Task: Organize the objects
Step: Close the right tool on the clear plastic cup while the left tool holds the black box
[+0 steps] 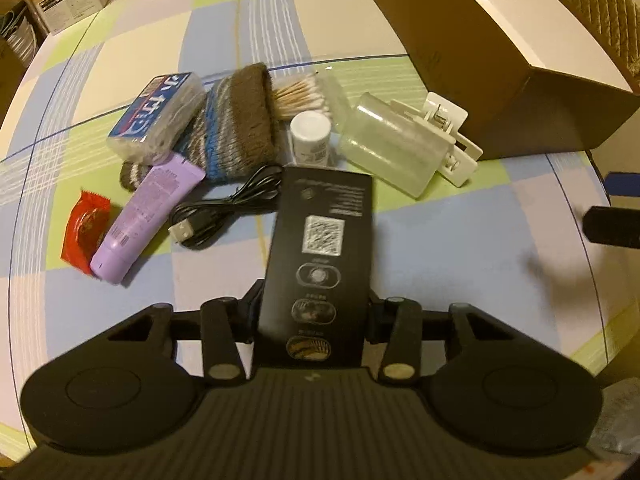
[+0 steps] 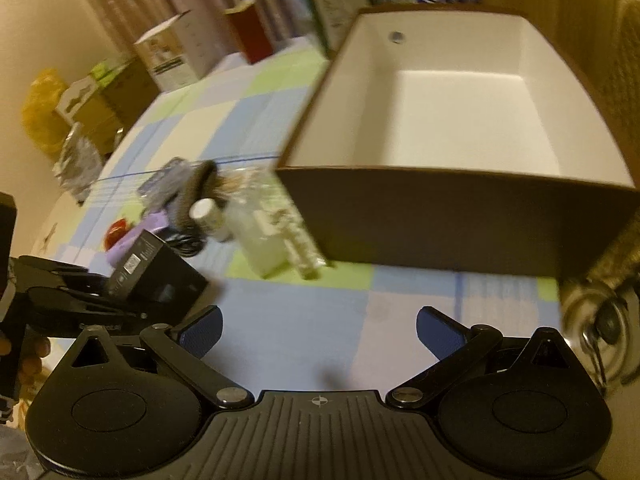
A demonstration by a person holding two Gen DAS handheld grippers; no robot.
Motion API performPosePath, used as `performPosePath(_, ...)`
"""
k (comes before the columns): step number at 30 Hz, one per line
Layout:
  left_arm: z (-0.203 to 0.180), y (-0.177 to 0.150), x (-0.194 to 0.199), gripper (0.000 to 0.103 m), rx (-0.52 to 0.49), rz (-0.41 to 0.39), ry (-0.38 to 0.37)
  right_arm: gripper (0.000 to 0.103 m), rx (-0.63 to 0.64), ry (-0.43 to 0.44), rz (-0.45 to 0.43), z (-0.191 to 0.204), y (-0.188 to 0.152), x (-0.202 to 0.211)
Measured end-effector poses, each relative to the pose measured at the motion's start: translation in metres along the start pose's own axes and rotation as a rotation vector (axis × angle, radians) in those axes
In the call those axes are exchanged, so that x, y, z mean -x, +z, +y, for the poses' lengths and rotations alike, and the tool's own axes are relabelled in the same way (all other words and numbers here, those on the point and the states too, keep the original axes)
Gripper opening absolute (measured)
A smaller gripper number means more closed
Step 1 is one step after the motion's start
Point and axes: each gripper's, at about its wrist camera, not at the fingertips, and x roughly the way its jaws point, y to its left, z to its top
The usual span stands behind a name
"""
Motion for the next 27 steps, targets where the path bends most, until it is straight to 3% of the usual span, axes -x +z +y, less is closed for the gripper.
performPosePath(1,0.003,-0.003,0.002,0.038,0.01,-0.002,-0.003,0.098,0.02,0.011,-0.006,0.006,0.002,-0.002)
performPosePath(3,0.011,-0.009,0.008,0.038,0.037,-0.007,-0.011,0.074,0.071,0.038,-0.014,0.022,0.006,-0.008)
performPosePath(9,0.041,-0.021,0.029,0.038,0.07,-0.031,0.007,0.048,0.217,0.048,-0.049,0.064,0.023,-0.04)
performPosePath(19,0.113,-0.042,0.049,0.038,0.227,-0.052,0.097,0.045,0.417,-0.095,-0.064,0.099,0.042,-0.104)
performPosePath(27,0.155,-0.052,0.044,0.038,0.315,-0.028,0.156,0.044,0.514,-0.147,-0.008,0.098,0.034,-0.138)
